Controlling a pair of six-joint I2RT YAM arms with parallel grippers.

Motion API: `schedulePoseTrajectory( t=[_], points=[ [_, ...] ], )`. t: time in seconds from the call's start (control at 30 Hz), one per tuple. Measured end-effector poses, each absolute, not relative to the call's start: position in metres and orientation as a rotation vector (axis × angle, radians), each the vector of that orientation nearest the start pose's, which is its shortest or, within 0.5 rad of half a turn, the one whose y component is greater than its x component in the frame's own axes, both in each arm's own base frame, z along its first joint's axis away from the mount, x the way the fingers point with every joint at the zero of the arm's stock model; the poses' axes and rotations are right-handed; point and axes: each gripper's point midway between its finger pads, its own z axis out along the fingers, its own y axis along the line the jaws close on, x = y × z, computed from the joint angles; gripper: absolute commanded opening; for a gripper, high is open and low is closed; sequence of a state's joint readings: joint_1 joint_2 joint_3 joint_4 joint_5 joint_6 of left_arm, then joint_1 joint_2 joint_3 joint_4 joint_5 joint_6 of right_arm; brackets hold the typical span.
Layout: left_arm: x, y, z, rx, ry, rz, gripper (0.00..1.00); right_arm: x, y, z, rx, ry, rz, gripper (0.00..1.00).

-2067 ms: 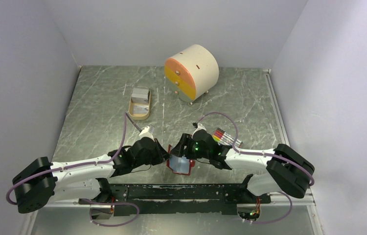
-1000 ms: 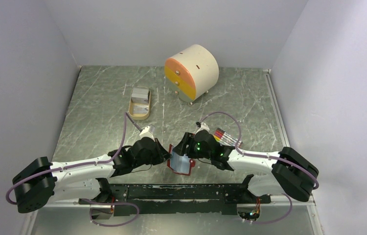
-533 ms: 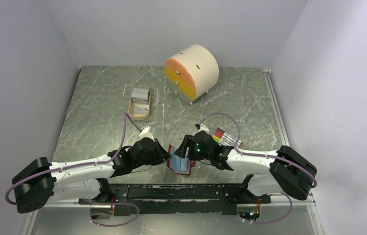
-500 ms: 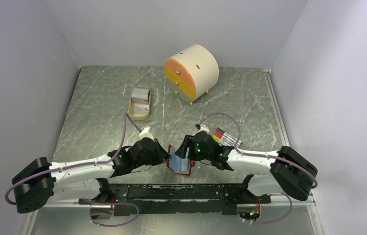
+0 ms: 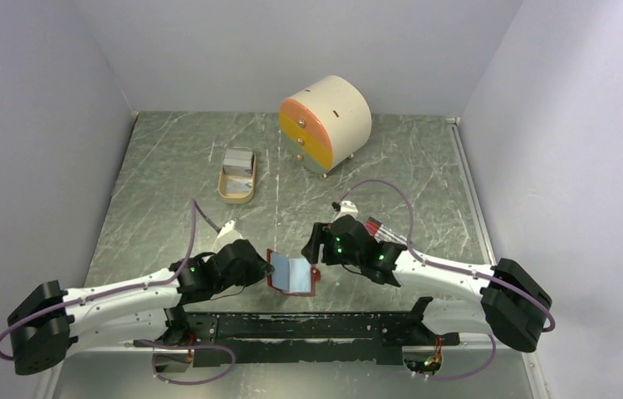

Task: Put the credit cards into the card holder
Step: Turn over the card slot in the card holder, then move the storage box to the center of the board.

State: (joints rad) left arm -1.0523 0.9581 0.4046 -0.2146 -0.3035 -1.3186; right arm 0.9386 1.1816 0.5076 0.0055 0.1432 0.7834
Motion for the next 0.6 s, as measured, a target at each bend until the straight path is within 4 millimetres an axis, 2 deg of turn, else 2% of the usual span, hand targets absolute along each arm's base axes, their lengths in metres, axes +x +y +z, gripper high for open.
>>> schedulePoseTrajectory(
  t=[0.17, 0.23, 0.43, 0.53, 0.6],
  points=[
    [0.147, -0.222, 0.062, -0.532, 2.375, -0.841, 0.09, 0.213, 0.291, 0.103, -0.274, 2.248, 0.739, 0.76],
    [0.146, -0.217, 0.061, -0.549, 2.372, -0.829, 0.09, 0.228, 0.309, 0.123, -0.377, 2.181, 0.740, 0.78],
    [0.143, -0.205, 0.060, -0.606, 2.368, -0.799, 0.09, 0.290, 0.372, 0.182, -0.672, 1.927, 0.651, 0.81],
    [0.142, -0.198, 0.061, -0.631, 2.353, -0.801, 0.09, 0.324, 0.399, 0.193, -0.786, 1.836, 0.571, 0.81],
    [0.141, -0.194, 0.062, -0.645, 2.340, -0.807, 0.09, 0.346, 0.415, 0.191, -0.859, 1.787, 0.510, 0.82]
  ],
)
